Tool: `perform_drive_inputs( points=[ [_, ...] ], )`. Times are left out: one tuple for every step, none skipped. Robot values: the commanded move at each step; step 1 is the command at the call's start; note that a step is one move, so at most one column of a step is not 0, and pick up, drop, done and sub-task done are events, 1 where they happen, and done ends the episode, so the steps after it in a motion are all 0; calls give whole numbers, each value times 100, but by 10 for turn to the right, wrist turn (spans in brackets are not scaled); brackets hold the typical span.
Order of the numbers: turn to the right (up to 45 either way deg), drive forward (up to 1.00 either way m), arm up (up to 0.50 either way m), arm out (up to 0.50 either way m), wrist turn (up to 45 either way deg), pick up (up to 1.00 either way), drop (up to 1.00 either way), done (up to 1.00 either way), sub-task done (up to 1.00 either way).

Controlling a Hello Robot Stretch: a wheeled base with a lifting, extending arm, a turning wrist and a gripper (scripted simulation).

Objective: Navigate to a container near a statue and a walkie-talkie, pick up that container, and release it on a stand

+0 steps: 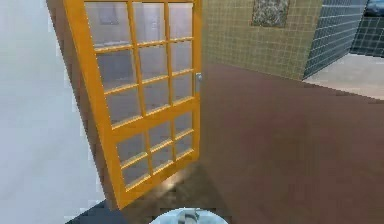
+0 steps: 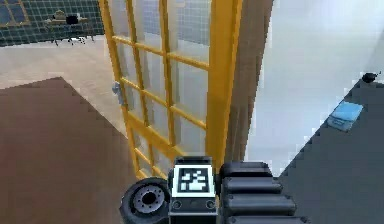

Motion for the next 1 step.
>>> perform_drive_inputs(
  points=[
    [240, 0, 0, 0, 0, 0, 0, 0, 0]
  ],
)
